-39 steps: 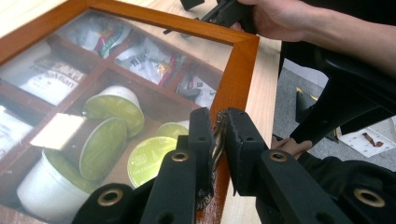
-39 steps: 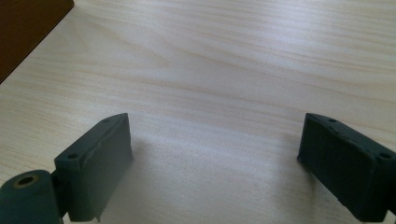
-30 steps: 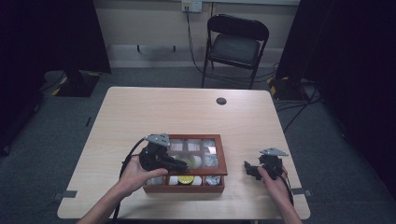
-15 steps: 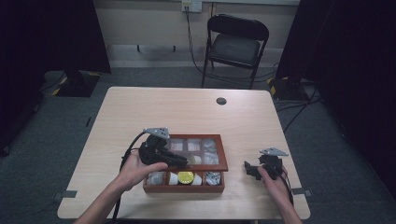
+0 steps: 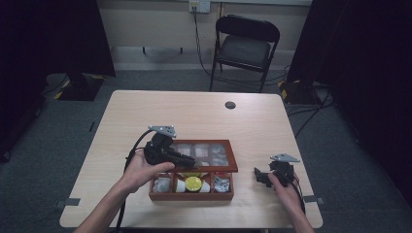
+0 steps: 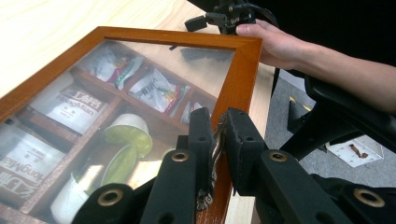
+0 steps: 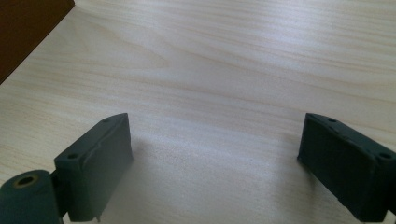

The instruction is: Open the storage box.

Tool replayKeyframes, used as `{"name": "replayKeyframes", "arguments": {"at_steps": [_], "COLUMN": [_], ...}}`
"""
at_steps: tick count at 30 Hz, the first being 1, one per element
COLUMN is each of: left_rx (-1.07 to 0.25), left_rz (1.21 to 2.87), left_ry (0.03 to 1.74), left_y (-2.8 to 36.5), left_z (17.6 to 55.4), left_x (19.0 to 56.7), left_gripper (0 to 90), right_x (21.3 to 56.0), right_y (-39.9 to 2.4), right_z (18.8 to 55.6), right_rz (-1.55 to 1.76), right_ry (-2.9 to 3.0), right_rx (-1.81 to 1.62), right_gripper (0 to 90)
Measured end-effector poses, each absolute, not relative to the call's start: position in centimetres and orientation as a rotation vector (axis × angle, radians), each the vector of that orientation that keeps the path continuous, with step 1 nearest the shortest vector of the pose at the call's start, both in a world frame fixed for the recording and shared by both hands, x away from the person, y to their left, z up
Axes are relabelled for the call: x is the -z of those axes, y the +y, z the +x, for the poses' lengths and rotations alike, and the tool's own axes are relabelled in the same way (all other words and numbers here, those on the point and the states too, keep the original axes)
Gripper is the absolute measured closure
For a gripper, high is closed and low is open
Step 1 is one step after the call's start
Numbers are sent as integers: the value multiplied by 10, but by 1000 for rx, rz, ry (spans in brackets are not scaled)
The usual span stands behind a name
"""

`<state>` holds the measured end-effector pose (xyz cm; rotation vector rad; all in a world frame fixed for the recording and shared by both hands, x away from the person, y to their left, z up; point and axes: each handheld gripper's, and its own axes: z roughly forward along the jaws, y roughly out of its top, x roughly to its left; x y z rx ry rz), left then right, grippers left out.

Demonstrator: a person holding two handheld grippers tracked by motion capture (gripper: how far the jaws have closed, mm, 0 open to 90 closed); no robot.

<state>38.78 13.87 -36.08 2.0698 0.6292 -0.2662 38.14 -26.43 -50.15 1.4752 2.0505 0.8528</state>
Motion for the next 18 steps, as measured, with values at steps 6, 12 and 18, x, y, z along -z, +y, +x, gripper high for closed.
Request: {"name": "replayKeyframes", "arguments": {"at_steps": [6, 12, 18], "left_rx": [281, 297, 300], "left_rz": [2069, 2061, 2056], "left_ry": [633, 626, 642], "left_y": [139, 139, 139], "left_z": [391, 394, 397], "left_x": [359, 358, 353], "left_gripper": [810, 812, 812], "right_x": [501, 501, 501], "right_y": [-264, -264, -264], "right_z": [381, 381, 381], "right_rz": [1476, 1476, 1475], "right_ry": [2051, 2050, 2050], "right_rx": [-853, -853, -853], "right_gripper": [88, 88, 88]}}
